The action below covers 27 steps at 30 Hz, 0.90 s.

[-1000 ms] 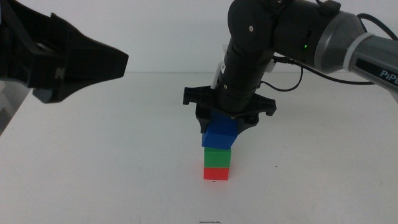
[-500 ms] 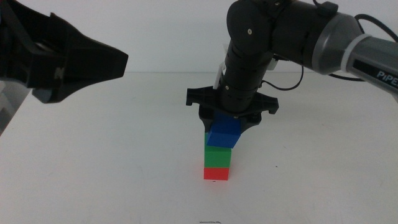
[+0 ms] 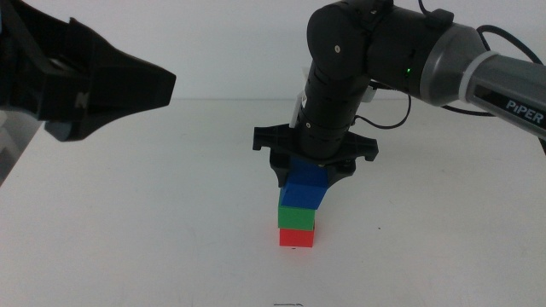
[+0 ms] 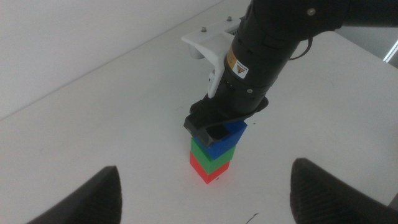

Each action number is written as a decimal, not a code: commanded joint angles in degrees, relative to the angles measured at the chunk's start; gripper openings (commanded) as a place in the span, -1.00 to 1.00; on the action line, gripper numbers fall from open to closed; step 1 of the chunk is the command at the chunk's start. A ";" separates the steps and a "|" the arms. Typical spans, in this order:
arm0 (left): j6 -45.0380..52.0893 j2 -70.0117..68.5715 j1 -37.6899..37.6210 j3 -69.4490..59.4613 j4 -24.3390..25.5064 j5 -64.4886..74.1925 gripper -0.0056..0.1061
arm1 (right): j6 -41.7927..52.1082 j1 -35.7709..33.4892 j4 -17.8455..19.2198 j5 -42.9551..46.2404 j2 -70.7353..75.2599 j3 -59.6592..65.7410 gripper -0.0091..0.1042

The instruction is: Stack red cubes first, then green, then blue cubes in a specific spot.

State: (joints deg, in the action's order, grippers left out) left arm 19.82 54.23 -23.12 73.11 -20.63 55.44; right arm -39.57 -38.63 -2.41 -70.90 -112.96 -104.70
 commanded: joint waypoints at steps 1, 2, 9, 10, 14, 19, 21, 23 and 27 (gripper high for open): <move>0.02 -0.49 -0.25 1.42 -1.38 -3.70 0.73 | 0.62 -0.12 1.10 -3.28 2.59 -1.66 0.09; 0.02 -0.49 -0.25 1.42 -1.38 -3.70 0.73 | 0.79 -0.12 1.27 -3.27 2.59 -1.66 0.18; 0.02 -0.49 -0.25 1.42 -1.38 -3.70 0.73 | 1.60 -0.12 1.42 -2.97 2.59 -1.83 0.60; 0.02 -0.49 -0.25 1.42 -1.38 -3.70 0.73 | 1.60 -0.12 1.42 -2.79 2.65 -1.83 0.62; 0.02 -0.49 -0.25 1.42 -1.38 -3.70 0.73 | 1.65 0.26 1.68 -2.92 5.28 -1.90 0.64; 0.02 -0.49 -0.25 1.42 -1.38 -3.70 0.73 | 2.38 0.90 1.71 -2.97 8.75 -1.94 0.64; 0.02 -0.49 -0.25 1.42 -1.38 -3.70 0.73 | 3.26 1.23 1.40 -2.97 10.23 -1.94 0.64; 0.02 -0.49 -0.25 1.42 -1.38 -3.70 0.73 | 3.99 1.83 1.39 -2.97 12.05 -1.94 0.64; 0.02 -0.49 -0.25 1.42 -1.38 -3.70 0.73 | 7.05 3.84 1.24 -2.91 16.94 -1.97 0.63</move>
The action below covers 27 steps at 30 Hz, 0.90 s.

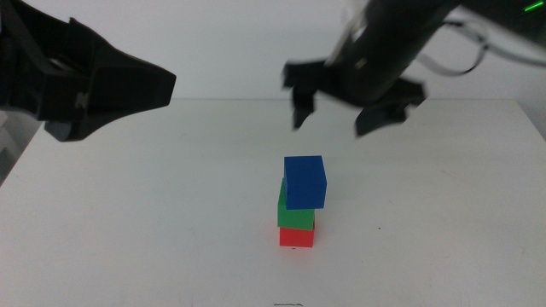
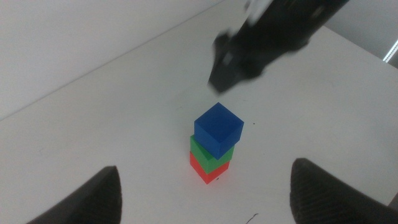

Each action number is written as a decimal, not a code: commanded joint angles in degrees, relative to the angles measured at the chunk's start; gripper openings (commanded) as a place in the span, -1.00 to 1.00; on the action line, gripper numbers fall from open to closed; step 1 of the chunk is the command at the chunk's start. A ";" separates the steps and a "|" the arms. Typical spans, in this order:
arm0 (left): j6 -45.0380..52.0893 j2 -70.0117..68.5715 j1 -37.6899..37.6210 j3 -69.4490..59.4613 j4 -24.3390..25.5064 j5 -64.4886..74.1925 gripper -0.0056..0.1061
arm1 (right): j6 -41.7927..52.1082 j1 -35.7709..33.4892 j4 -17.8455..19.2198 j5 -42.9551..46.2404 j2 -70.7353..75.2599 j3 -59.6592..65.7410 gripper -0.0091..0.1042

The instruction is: Stack red cubes first, then green, then blue cubes in a specific spot.

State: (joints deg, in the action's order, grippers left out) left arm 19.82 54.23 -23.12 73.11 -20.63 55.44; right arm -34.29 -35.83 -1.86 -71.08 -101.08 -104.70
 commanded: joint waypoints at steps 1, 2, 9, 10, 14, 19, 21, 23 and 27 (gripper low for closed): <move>0.02 -0.49 -0.25 1.42 -1.38 -3.70 0.73 | 3.07 1.82 0.69 -2.69 6.38 -1.97 0.63; 0.02 -0.49 -0.25 1.42 -1.38 -3.70 0.73 | 4.28 2.38 0.75 -2.61 7.42 -1.97 0.63; 0.02 -0.49 -0.25 1.42 -1.38 -3.70 0.73 | 17.80 10.93 0.31 0.10 15.45 -1.79 0.63; 0.02 -0.49 -0.25 1.42 -1.38 -3.70 0.73 | 20.15 12.41 0.14 0.69 16.61 -1.76 0.63; 0.02 -0.49 -0.25 1.42 -1.38 -3.70 0.73 | 28.21 16.31 -0.43 1.09 20.54 -1.76 0.63; 0.02 -0.49 -0.25 1.42 -1.38 -3.70 0.73 | 31.95 18.95 -1.40 0.28 23.96 -1.63 0.63; 0.02 -0.49 -0.25 1.42 -1.38 -3.70 0.73 | 33.17 22.09 -2.31 0.99 26.50 -0.58 0.63; 0.02 -0.49 -0.25 1.42 -1.38 -3.70 0.73 | 34.60 26.31 -2.58 5.30 30.37 3.24 0.63; 0.02 -0.49 -0.25 1.42 -0.48 -3.69 0.73 | 36.20 32.98 -5.51 17.61 38.37 14.22 0.63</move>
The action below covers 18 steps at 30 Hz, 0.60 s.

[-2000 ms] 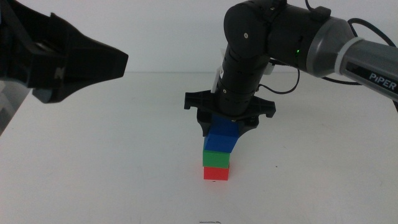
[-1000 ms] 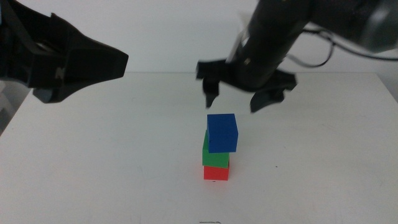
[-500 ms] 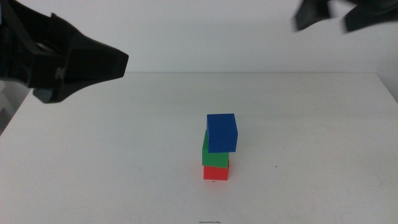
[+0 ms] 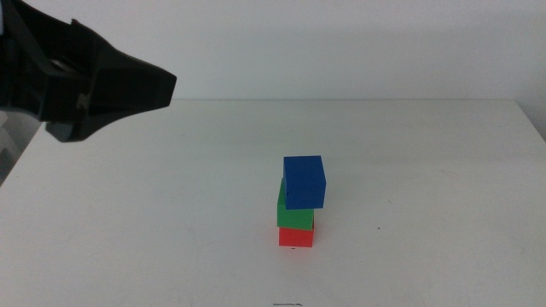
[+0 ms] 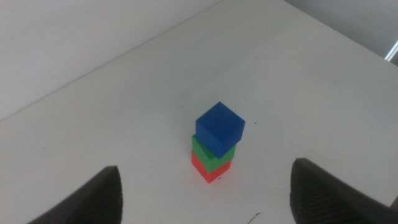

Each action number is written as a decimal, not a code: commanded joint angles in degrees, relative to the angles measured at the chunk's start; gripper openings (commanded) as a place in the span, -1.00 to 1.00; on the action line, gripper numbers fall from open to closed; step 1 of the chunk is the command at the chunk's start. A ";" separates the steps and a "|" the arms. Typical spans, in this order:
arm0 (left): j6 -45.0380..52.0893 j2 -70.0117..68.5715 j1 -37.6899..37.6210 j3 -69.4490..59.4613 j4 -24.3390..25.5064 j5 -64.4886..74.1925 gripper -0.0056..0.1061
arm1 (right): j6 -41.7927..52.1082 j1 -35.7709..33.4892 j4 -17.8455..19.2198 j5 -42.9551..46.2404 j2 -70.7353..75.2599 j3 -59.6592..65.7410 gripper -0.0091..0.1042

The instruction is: Stack red cubes first, then green, then blue cubes in a specific spot.

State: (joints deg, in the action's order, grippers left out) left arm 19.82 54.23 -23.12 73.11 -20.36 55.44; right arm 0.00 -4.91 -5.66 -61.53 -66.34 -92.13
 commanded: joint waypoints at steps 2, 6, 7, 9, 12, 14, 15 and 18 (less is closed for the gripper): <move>0.02 -0.49 -0.25 1.42 -0.79 -3.69 0.73 | 3.54 3.57 -3.12 12.35 6.14 6.04 0.63; 0.02 -0.49 -0.25 1.42 -0.79 -3.69 0.73 | 3.94 3.70 -2.75 14.68 8.52 9.58 0.63; 0.02 -0.49 -0.25 1.42 -0.79 -3.69 0.73 | 3.86 3.70 -2.81 14.39 8.60 9.72 0.63; 0.02 -0.49 -0.25 1.42 -0.79 -3.69 0.73 | 3.71 3.70 -2.66 13.96 8.60 9.72 0.63; 0.02 -0.49 -0.25 1.42 -0.79 -3.69 0.73 | 3.76 3.70 -2.54 14.02 8.16 9.72 0.63; 0.02 -0.49 -0.25 1.42 -0.79 -3.69 0.73 | 3.76 3.70 -2.54 14.08 7.88 9.72 0.63; 0.02 -0.49 -0.25 1.42 -0.79 -3.69 0.73 | 3.76 3.70 -2.54 14.08 7.73 9.72 0.63; 0.02 -0.49 -0.25 1.37 -0.79 -3.69 0.73 | 3.76 3.70 -2.54 14.01 7.73 9.72 0.63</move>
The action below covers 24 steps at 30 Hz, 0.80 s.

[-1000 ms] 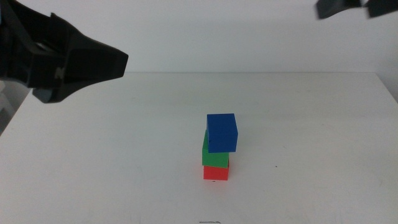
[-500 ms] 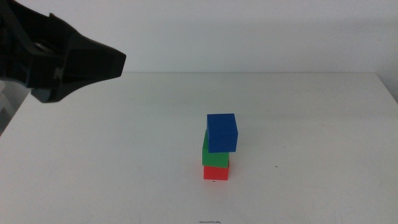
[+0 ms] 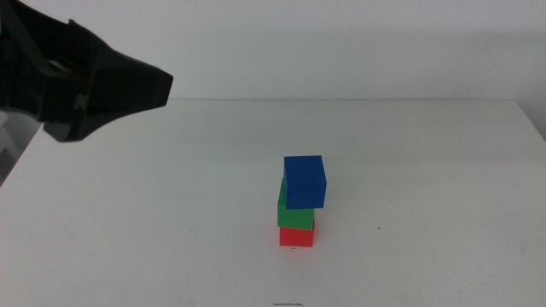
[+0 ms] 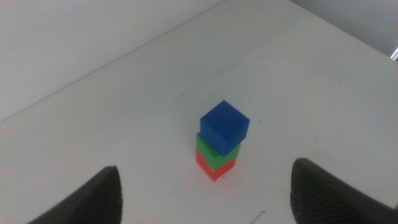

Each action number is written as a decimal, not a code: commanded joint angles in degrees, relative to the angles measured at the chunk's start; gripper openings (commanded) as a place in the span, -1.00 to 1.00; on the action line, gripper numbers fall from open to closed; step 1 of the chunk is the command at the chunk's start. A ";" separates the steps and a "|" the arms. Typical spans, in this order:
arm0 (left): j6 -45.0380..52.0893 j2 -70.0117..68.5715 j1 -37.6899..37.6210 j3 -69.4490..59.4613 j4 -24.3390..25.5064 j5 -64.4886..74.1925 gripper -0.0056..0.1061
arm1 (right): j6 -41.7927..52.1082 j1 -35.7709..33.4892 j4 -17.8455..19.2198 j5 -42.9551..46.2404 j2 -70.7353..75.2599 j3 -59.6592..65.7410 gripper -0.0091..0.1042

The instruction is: Stack red cubes first, then green, then blue cubes in a specific spot.

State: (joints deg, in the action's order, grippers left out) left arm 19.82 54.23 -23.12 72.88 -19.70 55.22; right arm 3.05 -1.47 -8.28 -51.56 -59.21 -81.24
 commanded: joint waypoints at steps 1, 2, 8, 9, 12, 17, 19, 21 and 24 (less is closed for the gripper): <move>-0.28 -1.24 -0.20 0.69 -0.13 -4.23 0.73 | 0.70 0.26 0.08 4.09 0.60 -1.17 0.63; -1.25 -2.28 -0.20 0.07 2.66 -6.15 0.73 | 0.70 0.26 0.08 4.02 0.60 -1.17 0.63; -27.89 -7.31 0.40 -9.78 32.34 -30.35 0.73 | 0.70 0.26 0.08 4.02 0.60 -1.17 0.63; -34.24 -7.90 1.52 -11.00 36.02 -32.18 0.73 | 0.70 0.26 0.08 4.02 0.60 -1.17 0.63; -47.01 -8.58 6.63 -13.24 37.08 -31.31 0.73 | 0.70 0.26 -0.11 4.02 0.60 -1.17 0.63; -49.89 -8.77 14.09 -16.60 25.92 -28.78 0.73 | 0.70 0.26 0.06 4.09 0.60 -1.17 0.63; -49.89 -9.41 16.24 -17.70 24.71 -28.77 0.73 | 0.70 0.26 -0.03 4.09 0.60 -1.17 0.63; -49.84 -10.07 18.02 -19.00 23.53 -29.14 0.73 | 0.70 0.26 0.06 4.09 0.60 -1.17 0.63; -49.84 -11.01 19.16 -21.70 21.57 -29.15 0.73 | 0.70 0.26 0.06 4.09 0.60 -1.17 0.63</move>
State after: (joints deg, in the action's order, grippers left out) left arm -29.25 43.88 -4.34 50.73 3.33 30.33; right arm 3.05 -1.47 -8.29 -51.56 -59.21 -81.24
